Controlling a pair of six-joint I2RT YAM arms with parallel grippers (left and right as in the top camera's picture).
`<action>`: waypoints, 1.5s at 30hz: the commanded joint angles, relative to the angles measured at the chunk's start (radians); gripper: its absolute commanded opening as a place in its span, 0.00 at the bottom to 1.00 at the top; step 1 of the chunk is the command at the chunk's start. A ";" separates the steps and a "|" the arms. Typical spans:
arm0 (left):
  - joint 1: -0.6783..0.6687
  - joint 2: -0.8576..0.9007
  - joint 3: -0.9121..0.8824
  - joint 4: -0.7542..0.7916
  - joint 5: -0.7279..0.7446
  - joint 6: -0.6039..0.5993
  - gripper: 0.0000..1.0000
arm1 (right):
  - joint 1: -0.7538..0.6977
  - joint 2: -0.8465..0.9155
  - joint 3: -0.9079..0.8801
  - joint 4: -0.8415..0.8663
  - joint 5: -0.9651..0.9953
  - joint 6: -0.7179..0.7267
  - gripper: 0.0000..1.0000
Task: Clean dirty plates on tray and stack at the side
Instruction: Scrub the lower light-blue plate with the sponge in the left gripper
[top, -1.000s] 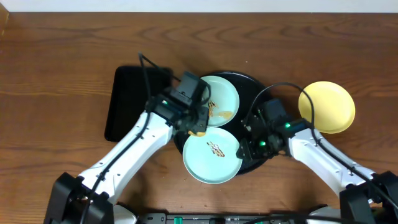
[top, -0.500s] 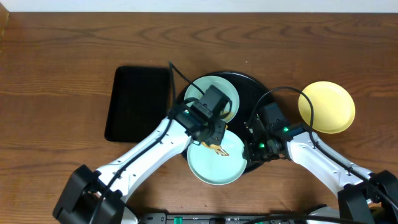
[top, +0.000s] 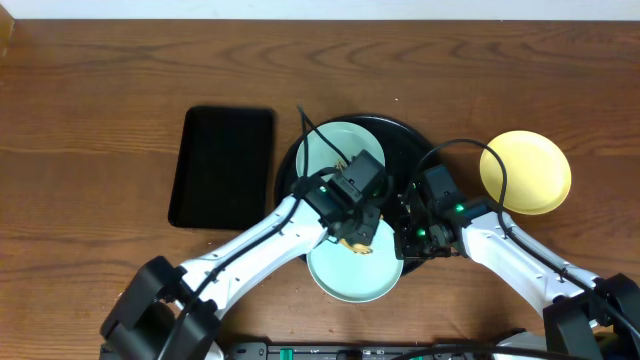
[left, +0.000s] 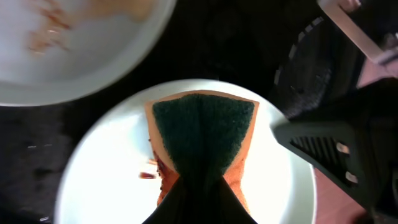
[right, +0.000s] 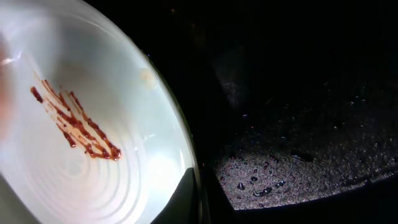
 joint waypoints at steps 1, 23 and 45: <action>-0.019 0.013 -0.006 0.001 0.062 -0.013 0.12 | 0.008 -0.008 -0.007 0.001 0.029 0.028 0.01; -0.044 0.124 -0.006 -0.016 0.113 -0.068 0.08 | 0.008 -0.008 -0.007 -0.009 0.029 0.028 0.01; 0.190 0.151 -0.006 -0.101 0.040 -0.237 0.08 | 0.008 -0.008 -0.007 -0.030 0.029 0.027 0.01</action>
